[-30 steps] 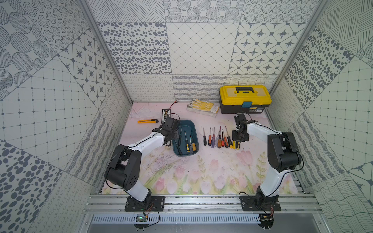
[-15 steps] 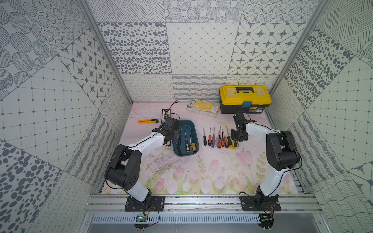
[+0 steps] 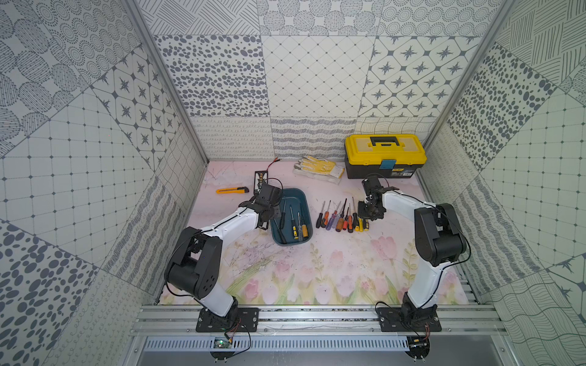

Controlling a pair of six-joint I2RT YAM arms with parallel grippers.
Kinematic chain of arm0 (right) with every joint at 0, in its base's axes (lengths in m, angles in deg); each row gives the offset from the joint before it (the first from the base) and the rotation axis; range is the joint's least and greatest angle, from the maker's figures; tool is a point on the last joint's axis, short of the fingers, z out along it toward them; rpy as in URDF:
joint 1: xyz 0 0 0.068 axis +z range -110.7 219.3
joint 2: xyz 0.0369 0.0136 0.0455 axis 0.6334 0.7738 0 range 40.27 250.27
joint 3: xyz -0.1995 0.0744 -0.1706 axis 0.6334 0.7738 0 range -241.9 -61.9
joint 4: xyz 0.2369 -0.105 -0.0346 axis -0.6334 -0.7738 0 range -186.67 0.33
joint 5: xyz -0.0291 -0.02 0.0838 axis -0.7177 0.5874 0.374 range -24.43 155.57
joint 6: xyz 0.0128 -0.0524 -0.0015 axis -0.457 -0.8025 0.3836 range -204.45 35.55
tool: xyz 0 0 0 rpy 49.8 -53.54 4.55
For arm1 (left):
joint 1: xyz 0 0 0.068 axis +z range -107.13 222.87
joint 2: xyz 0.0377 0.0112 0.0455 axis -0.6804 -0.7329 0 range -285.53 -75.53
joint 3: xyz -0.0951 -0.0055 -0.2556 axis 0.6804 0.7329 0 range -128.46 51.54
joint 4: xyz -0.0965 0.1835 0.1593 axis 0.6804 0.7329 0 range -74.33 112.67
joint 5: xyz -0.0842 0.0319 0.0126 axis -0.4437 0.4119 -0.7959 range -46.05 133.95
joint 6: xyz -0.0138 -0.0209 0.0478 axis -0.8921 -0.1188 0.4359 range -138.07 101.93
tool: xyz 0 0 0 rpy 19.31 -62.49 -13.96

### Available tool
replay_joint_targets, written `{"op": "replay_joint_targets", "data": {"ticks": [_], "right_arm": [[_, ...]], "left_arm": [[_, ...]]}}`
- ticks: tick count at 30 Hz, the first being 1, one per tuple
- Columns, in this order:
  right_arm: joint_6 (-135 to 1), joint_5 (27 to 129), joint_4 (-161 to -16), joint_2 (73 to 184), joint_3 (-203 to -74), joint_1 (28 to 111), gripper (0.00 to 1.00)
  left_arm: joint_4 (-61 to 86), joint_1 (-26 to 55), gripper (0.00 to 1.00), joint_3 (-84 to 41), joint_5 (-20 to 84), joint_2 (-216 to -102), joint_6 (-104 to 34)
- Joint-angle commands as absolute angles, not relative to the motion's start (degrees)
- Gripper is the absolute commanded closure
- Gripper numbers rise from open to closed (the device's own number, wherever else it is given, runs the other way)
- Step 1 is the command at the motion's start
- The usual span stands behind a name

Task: Take out the screwdriver from the storage box
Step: Place the screwdriver at the center of the board.

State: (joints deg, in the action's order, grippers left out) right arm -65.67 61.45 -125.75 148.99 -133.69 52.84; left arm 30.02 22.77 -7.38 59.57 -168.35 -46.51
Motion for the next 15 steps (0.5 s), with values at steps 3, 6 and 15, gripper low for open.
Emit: {"op": "replay_joint_targets", "data": {"ticks": [3,6,15], "right_arm": [[-64.0,63.0,-125.0,152.2,-134.6,53.7,0.91],[-63.8,62.8,-126.0,152.3,-135.1,53.7,0.82],[-63.7,62.1,-127.0,151.0,-135.3,53.6,0.72]], "left_arm": [[28.2,22.9,1.0,-8.2,60.4,-167.3,-45.9],[28.2,22.9,1.0,-8.2,60.5,-167.2,-45.9],[28.3,22.9,1.0,-8.2,60.5,-167.0,-45.9]]}}
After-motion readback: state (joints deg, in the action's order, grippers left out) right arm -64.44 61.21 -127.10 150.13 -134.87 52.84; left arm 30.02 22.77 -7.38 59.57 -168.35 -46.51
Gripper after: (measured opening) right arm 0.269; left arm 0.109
